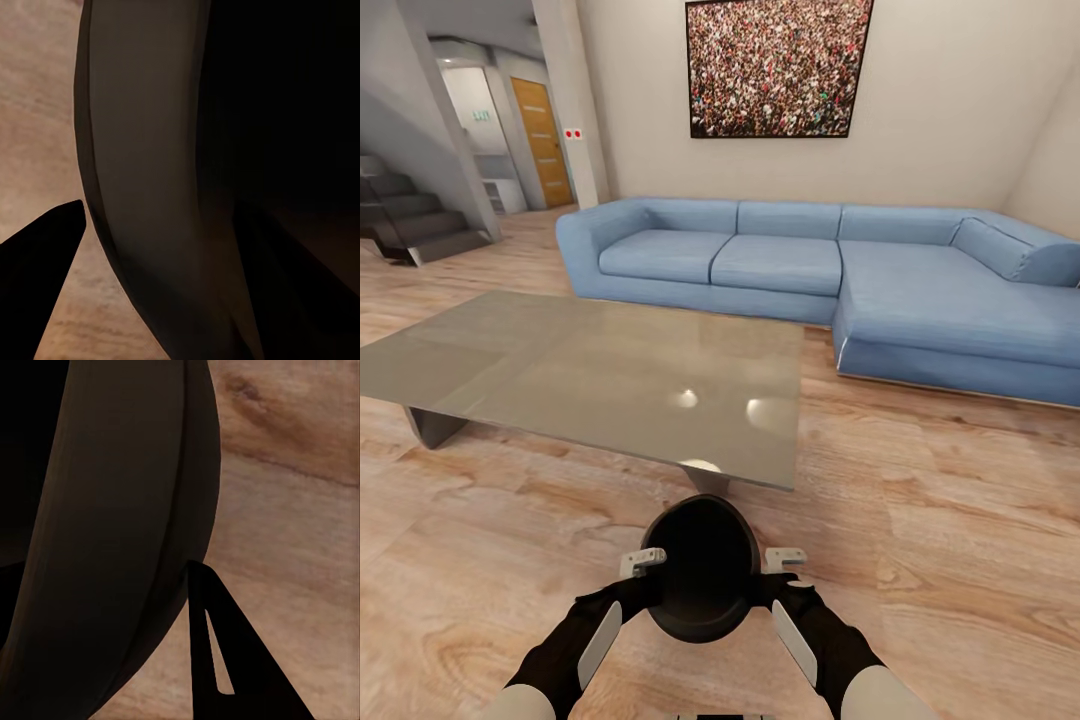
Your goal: Place each of the two pumpkins and all three candles from the living room inside a cabinet in the living room (use any cabinet), then make sure every cabinet is closed, and position the cauldron so it is next to a table in the living room.
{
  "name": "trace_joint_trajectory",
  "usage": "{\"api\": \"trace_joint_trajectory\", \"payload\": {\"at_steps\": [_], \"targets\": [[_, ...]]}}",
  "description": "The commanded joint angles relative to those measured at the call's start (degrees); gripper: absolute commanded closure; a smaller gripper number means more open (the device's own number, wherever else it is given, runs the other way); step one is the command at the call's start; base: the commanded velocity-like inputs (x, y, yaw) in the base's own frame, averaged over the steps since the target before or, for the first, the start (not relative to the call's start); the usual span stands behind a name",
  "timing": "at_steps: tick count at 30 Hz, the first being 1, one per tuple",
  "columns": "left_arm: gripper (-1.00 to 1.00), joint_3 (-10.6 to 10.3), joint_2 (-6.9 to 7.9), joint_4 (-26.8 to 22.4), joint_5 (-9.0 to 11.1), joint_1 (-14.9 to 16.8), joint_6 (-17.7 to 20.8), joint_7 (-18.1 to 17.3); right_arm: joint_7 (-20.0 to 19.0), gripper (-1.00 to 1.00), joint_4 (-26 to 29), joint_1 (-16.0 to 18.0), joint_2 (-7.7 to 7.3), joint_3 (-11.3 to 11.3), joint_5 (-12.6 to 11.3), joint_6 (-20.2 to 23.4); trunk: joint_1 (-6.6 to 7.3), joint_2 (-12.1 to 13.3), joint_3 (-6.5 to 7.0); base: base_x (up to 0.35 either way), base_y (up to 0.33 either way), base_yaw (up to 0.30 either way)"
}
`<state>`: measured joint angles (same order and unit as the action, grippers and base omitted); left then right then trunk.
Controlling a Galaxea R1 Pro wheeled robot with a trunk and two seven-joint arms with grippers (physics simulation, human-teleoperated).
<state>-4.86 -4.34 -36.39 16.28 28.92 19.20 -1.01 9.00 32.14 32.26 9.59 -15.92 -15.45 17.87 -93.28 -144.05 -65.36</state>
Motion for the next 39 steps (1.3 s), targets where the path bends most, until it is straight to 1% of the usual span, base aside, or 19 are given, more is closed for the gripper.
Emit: {"api": "trace_joint_trajectory", "payload": {"at_steps": [1, 16, 26, 35, 39], "targets": [[1.00, -0.2, 0.38, 0.0, 0.0, 0.0, 0.3, 0.0, 0.5, 1.00, 3.8, 0.1, -0.09, -0.7, -1.1, 0.1, 0.01, 0.0, -0.05, 0.055, 0.000, 0.000], [1.00, -0.2, 0.46, 0.0, -0.1, 0.0, 0.3, 0.0, 0.5, 1.00, 3.8, 0.0, -0.09, -0.7, -1.1, 0.1, 0.01, 0.0, -0.05, 0.030, 0.000, 0.000], [1.00, -0.2, 0.47, 0.0, -0.1, 0.0, 0.3, 0.0, 0.5, 1.00, 3.8, 0.0, -0.09, -0.6, -1.1, 0.1, -0.25, -0.2, -2.26, 0.000, 0.000, 0.000], [1.00, -0.2, 0.38, 0.0, -0.1, 0.0, 0.3, 0.0, 0.5, 1.00, 3.8, 0.0, -0.09, -0.7, -1.1, 0.2, -0.25, -0.2, -2.26, 0.001, 0.000, 0.000], [1.00, -0.2, 0.38, 0.0, -0.1, 0.0, 0.3, 0.0, 0.5, 1.00, 3.8, 0.1, -0.09, -0.7, -1.1, 0.2, -0.25, -0.2, -2.26, 0.114, 0.000, 0.000]]}}
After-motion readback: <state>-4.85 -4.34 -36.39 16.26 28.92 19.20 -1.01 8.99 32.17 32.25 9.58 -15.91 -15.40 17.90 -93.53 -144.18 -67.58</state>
